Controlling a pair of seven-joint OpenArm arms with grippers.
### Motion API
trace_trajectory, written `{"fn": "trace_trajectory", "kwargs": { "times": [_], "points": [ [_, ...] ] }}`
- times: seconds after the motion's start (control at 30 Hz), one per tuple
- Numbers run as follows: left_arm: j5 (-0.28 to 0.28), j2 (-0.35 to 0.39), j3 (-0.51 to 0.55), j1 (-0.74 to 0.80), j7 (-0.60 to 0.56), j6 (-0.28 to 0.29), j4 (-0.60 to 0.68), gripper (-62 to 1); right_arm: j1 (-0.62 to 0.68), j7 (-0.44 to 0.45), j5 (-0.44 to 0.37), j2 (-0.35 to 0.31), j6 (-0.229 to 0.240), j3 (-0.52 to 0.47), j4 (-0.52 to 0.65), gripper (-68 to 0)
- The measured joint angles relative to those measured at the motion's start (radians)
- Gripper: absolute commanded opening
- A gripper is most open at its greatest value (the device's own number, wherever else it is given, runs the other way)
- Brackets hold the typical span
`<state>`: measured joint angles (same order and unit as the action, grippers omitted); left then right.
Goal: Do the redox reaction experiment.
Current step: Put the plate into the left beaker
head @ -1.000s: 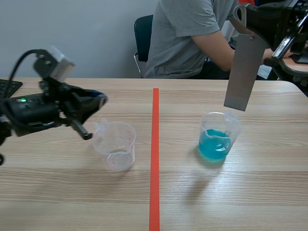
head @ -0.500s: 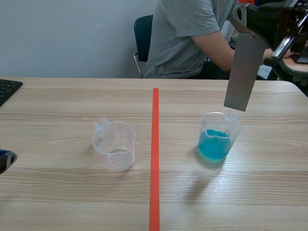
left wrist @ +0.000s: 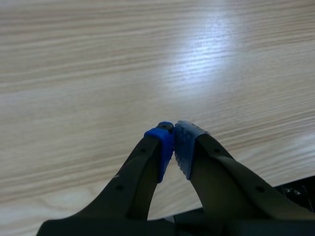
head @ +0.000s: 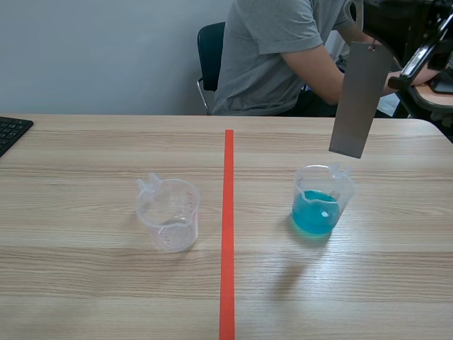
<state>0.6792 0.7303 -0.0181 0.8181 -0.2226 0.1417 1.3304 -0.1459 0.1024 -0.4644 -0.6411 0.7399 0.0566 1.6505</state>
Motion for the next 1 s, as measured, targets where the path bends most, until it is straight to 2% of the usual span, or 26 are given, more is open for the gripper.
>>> {"fn": "trace_trajectory", "kwargs": {
  "times": [0.2, 0.43, 0.8, 1.0],
  "points": [
    [0.0, -0.058, 0.0, 0.007, 0.0, 0.0, 0.0, -56.5, -0.048, 0.0, 0.0, 0.027, 0.0, 0.043, 0.0, -66.0],
    [0.002, -0.077, 0.0, 0.004, 0.002, 0.0, 0.0, -56.5, -0.123, -0.021, 0.0, 0.08, 0.0, 0.141, 0.0, -66.0],
    [0.002, -0.079, 0.0, 0.002, 0.009, 0.0, -0.002, -56.5, -0.225, -0.103, 0.008, 0.252, 0.0, 0.312, 0.0, -66.0],
    [0.002, -0.079, 0.0, 0.002, 0.01, 0.0, -0.002, -56.5, -0.244, -0.129, 0.066, 0.348, 0.0, 0.401, 0.0, -66.0]
  ]
}}
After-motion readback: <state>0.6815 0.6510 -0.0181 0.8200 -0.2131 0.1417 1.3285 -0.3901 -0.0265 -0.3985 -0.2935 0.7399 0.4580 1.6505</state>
